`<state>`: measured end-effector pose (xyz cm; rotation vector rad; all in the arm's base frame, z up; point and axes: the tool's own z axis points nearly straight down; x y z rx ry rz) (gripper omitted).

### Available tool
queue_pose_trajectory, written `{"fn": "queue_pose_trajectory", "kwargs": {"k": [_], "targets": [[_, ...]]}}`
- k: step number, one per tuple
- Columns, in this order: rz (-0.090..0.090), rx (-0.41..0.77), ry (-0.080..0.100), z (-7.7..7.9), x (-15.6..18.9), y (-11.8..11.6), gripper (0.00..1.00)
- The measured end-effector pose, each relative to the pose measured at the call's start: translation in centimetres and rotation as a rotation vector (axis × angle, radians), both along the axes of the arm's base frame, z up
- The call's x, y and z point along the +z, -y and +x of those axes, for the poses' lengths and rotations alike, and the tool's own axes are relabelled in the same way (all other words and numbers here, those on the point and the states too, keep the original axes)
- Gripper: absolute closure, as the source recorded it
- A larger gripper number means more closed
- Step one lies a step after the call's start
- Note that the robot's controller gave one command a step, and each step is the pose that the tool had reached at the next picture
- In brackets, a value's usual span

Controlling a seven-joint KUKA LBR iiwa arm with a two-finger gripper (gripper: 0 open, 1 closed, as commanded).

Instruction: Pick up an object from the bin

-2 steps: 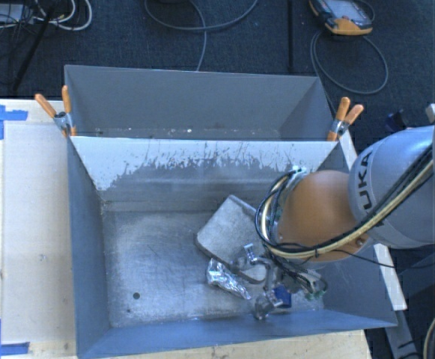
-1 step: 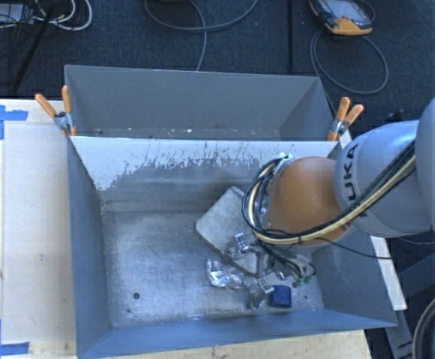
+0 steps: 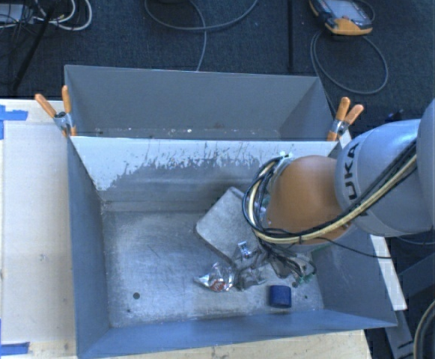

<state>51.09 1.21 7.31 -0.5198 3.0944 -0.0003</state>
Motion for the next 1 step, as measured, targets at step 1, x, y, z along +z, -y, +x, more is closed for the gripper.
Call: {"fn": "queue_pose_trajectory", "kwargs": {"k": [1], "targets": [[0.0, 0.001, -0.005, -0.18, -0.22, 0.01, 0.0]]}}
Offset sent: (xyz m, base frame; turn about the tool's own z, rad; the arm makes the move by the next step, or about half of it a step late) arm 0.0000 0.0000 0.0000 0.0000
